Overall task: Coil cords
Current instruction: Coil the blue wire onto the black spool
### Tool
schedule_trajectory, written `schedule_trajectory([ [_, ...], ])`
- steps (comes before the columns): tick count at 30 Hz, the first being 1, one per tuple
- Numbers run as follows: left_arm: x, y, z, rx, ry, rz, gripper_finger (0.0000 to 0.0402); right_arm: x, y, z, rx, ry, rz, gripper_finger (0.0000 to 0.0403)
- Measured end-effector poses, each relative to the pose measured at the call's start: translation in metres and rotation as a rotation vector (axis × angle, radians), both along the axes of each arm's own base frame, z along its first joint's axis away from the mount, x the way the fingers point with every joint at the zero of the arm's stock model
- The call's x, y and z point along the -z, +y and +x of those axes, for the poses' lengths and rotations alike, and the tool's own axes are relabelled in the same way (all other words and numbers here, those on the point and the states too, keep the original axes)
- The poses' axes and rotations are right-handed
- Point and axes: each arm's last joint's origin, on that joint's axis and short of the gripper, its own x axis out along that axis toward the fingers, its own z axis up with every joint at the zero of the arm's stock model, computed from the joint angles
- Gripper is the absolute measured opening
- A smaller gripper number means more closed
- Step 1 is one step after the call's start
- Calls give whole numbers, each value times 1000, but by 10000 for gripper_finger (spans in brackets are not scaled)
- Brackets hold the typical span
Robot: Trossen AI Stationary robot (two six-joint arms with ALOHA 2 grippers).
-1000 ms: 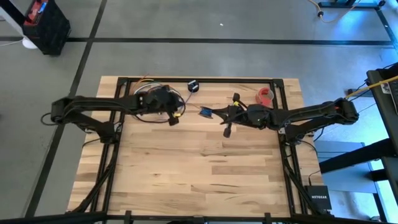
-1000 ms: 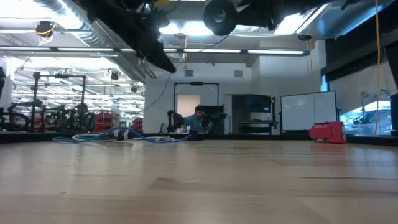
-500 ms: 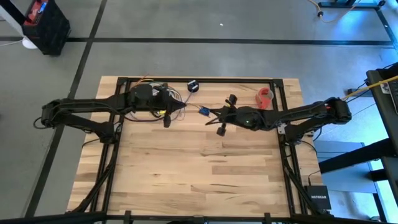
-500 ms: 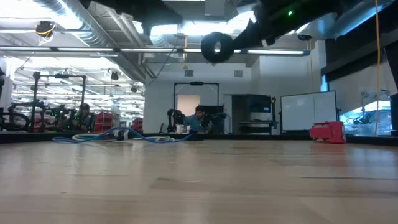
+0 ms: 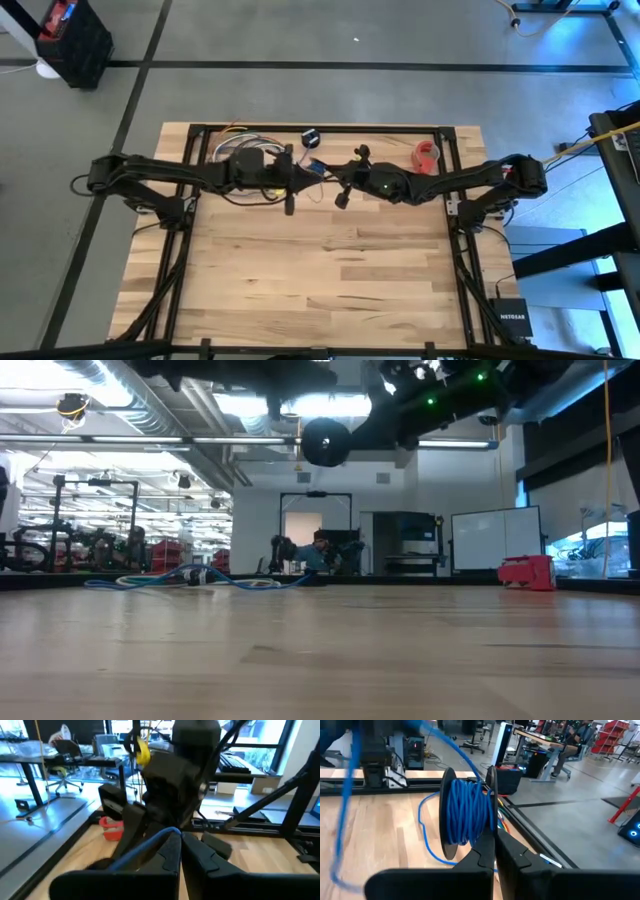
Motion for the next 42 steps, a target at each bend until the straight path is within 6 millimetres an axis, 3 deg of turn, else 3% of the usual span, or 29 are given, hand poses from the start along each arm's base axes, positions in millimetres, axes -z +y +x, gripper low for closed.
schedule_trajectory([
  [7,32,1,24,4,84,-23,0,-19,1,7,-18,-57,1,5],
  [14,49,4,29,-49,185,-17,0,-37,2,10,-40,-127,-1,5],
  [24,56,13,23,-177,313,81,0,-61,4,-7,-86,-163,19,5],
  [42,51,13,25,-173,231,151,12,-75,4,-17,-82,-173,-7,5],
])
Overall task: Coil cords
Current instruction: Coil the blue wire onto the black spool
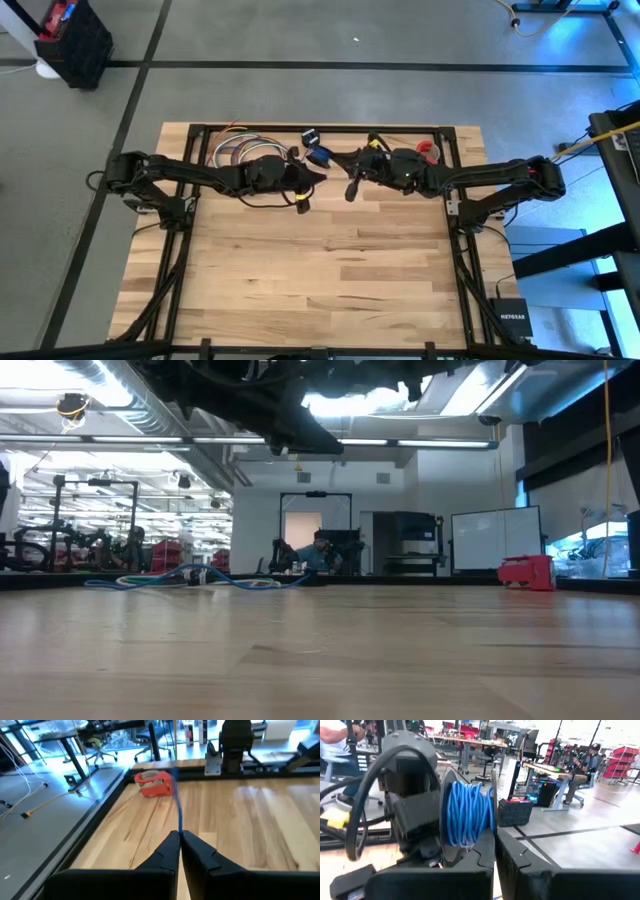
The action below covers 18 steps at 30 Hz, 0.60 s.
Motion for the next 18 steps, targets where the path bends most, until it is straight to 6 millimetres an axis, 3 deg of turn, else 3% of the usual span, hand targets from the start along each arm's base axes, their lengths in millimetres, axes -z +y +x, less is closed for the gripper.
schedule_trajectory([
  [12,-5,1,1,3,-46,19,20,13,1,2,-25,110,16,5],
  [18,1,0,-1,0,21,-36,89,14,1,2,-26,115,16,5],
])
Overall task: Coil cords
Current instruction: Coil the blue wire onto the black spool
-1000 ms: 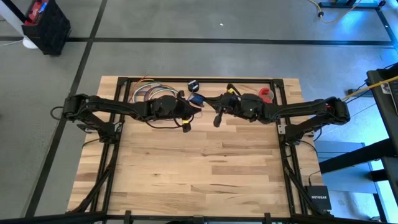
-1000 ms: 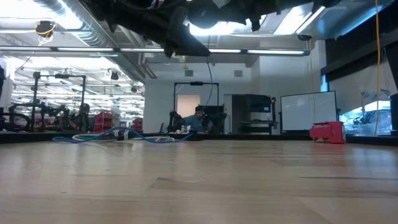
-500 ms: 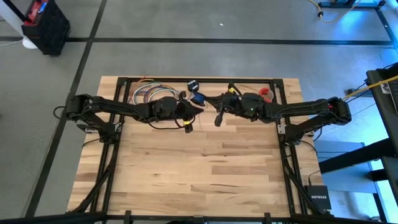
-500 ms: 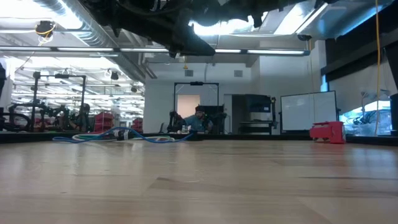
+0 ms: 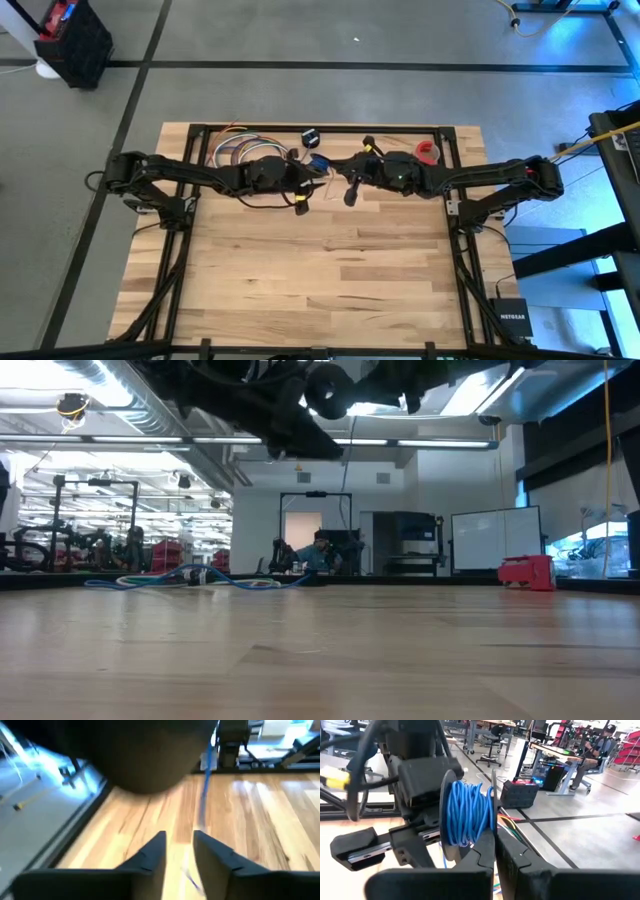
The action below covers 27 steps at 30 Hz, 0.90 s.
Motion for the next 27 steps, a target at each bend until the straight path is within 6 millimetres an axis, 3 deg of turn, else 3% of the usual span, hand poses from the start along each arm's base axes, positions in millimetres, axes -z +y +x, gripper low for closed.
schedule_trajectory([
  [5,4,-2,-6,20,76,-62,149,-2,0,-1,-1,-13,-7,5],
  [9,12,-4,-2,106,29,-81,165,-3,0,-1,-1,-12,-7,5],
  [20,51,-3,13,116,22,-147,148,-2,0,-1,-1,-10,-8,5],
  [27,54,-3,14,119,44,-140,117,-2,0,-2,-2,-7,-8,5],
])
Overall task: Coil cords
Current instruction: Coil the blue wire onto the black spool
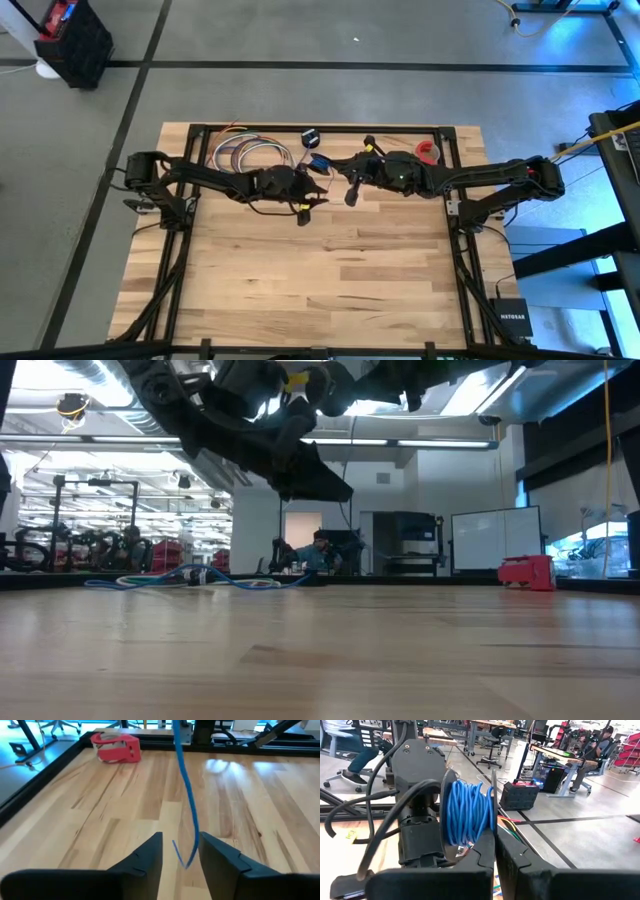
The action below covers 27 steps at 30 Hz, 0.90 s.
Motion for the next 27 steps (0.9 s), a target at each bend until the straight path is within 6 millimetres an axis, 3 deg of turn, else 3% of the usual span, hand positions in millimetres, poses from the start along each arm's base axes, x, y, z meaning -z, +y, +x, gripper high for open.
schedule_trajectory([
  [3,0,1,0,2,-3,10,94,0,0,0,0,0,0,5],
  [9,0,4,-1,8,9,65,9,0,0,0,-1,-2,0,5],
  [17,1,26,-17,-148,179,112,4,1,2,-3,-61,28,9,5],
  [27,-42,29,-72,-65,324,128,2,11,1,-6,-48,170,-56,5],
])
